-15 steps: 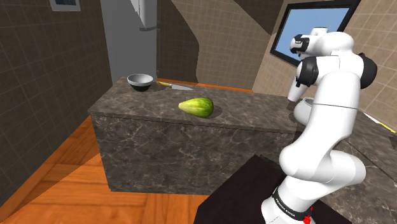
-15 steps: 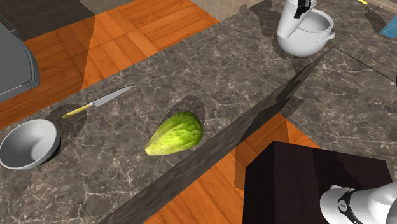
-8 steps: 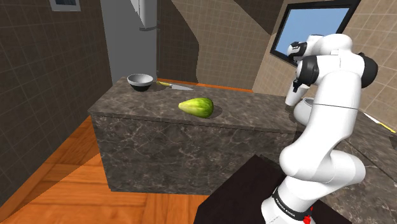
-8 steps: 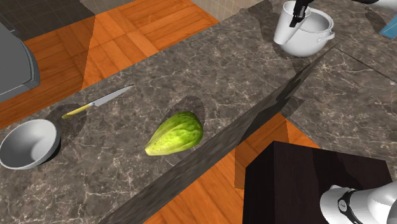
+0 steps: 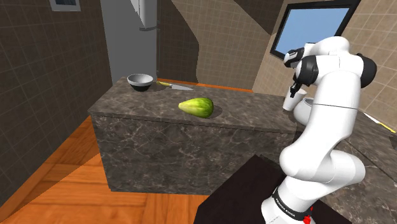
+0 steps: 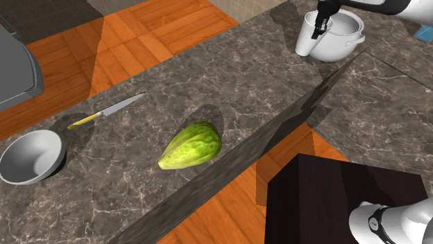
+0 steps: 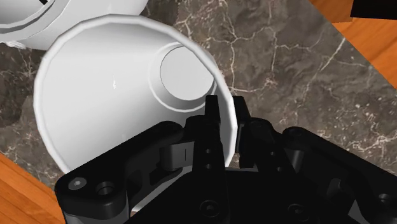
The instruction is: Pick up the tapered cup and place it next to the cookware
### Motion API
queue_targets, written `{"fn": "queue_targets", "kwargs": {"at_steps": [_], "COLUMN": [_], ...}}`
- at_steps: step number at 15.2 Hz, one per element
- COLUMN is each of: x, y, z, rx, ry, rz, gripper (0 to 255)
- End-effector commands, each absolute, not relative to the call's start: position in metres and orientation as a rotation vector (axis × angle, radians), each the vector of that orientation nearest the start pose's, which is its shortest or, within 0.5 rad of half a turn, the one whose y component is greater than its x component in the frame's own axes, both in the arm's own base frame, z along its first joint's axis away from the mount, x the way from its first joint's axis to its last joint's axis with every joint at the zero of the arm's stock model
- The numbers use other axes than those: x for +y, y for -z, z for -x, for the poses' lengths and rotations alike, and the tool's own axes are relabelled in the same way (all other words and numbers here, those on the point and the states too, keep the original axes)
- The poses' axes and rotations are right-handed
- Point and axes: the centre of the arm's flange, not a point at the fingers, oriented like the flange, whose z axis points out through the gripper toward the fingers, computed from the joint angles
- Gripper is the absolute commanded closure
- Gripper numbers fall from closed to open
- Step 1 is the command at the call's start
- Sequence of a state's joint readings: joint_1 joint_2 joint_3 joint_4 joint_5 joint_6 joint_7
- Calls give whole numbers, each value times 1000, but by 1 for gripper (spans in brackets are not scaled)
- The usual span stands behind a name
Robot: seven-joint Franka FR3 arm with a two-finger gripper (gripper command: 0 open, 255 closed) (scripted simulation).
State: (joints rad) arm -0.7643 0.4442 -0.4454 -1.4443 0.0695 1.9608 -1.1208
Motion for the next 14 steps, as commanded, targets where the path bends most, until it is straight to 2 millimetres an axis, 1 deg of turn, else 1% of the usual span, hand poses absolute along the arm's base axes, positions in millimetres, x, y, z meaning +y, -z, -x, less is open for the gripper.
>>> {"fn": "queue_targets", "kwargs": {"at_steps": [1, 14], "x": [-626, -626], "y": [-454, -386], "z": [-296, -296], "rx": [104, 104], "ry": [-104, -104], "rz": [3291, 3291], "gripper": [255, 255]}}
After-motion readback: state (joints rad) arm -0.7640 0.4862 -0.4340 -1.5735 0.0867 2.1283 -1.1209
